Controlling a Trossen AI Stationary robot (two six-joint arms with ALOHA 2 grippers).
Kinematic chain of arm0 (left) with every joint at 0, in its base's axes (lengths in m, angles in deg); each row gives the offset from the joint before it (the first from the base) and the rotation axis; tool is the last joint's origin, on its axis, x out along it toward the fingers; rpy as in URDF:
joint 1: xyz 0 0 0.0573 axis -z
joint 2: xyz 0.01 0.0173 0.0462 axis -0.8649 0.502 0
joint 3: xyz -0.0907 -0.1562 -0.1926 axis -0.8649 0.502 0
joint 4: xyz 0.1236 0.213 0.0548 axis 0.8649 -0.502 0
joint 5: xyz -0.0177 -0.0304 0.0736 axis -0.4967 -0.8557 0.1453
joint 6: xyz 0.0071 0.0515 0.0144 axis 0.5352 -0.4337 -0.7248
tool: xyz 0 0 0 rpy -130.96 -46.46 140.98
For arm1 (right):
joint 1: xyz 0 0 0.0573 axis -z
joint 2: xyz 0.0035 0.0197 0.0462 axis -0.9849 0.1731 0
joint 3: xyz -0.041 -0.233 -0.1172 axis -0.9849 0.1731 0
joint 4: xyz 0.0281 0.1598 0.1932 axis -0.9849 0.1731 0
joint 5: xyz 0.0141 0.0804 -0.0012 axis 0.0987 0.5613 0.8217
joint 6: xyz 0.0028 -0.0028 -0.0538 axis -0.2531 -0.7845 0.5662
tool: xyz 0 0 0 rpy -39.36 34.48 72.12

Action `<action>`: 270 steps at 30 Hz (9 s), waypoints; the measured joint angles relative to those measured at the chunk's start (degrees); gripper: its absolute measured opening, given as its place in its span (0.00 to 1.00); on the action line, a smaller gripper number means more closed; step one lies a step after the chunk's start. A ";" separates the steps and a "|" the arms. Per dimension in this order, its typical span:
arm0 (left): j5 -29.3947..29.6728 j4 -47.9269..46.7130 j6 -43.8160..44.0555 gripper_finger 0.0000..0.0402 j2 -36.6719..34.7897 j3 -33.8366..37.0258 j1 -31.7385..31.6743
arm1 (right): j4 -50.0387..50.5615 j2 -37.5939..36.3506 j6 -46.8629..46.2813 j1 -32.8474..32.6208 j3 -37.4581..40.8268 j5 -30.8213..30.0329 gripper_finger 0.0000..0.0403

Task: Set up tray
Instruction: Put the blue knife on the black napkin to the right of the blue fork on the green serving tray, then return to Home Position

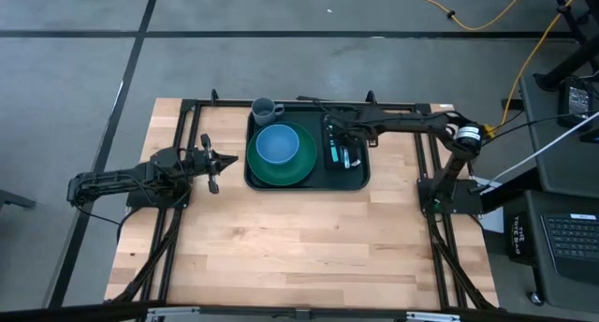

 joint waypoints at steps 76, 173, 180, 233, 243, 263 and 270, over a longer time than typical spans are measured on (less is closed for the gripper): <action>0.02 -0.02 -0.03 0.01 0.02 -0.02 -0.01 | -2.00 5.98 1.48 3.89 0.07 -1.18 0.13; 0.00 0.00 -0.01 0.01 0.02 0.00 0.01 | -19.79 -23.80 28.09 -29.68 23.25 -23.68 0.01; 0.02 -0.02 -0.01 0.01 0.00 0.00 -0.01 | -34.03 -34.48 31.82 -34.67 38.43 -25.10 0.01; 0.20 0.00 -0.03 0.01 0.00 0.00 0.00 | -57.78 -85.19 66.87 -20.54 69.51 7.65 0.06; 0.20 0.00 -0.03 0.01 0.02 -0.01 -0.01 | -56.66 -85.19 62.22 -20.54 69.51 7.63 0.06; 0.20 0.00 -0.03 0.01 0.02 0.00 0.00 | -56.07 -87.26 61.10 -24.65 69.48 7.79 0.06; 0.16 0.00 -0.03 0.01 0.01 0.00 -0.01 | -47.50 -96.71 60.77 -29.31 69.46 9.62 0.06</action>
